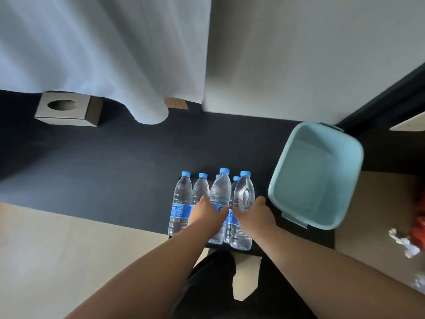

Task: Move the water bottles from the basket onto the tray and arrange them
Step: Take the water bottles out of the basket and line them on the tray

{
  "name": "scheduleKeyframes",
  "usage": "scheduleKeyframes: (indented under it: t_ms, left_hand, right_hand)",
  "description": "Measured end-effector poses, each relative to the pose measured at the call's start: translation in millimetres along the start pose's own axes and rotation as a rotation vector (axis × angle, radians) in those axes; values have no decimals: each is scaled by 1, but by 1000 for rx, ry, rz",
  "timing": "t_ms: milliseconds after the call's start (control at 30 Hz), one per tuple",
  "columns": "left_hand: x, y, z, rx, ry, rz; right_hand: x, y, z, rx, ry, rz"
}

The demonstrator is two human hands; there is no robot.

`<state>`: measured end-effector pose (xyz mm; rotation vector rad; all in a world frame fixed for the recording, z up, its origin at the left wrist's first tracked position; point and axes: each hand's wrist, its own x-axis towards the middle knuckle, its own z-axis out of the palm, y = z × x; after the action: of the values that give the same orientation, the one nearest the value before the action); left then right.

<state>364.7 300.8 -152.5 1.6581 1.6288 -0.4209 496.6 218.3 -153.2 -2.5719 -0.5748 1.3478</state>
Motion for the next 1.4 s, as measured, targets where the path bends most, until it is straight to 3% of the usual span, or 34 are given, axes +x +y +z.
scheduleKeyframes:
  t_ms: [267, 633, 967, 1100, 1233, 1400]
  left_hand:
    - [11, -10, 24, 75, -29, 8]
    - [11, 4, 38, 174, -26, -18]
    - [14, -12, 24, 762, 71, 273]
    - [12, -17, 4, 731, 11, 317]
    - [10, -25, -20, 556, -166, 303]
    - [2, -28, -46, 550, -218, 283]
  right_hand:
    - [27, 27, -1, -1, 46, 43]
    - [36, 35, 11, -113, -35, 122]
    - [33, 41, -10, -459, -62, -108]
    - [21, 52, -32, -473, -139, -185]
    - [2, 74, -59, -348, -171, -205]
    - [-18, 109, -108, -211, -59, -203]
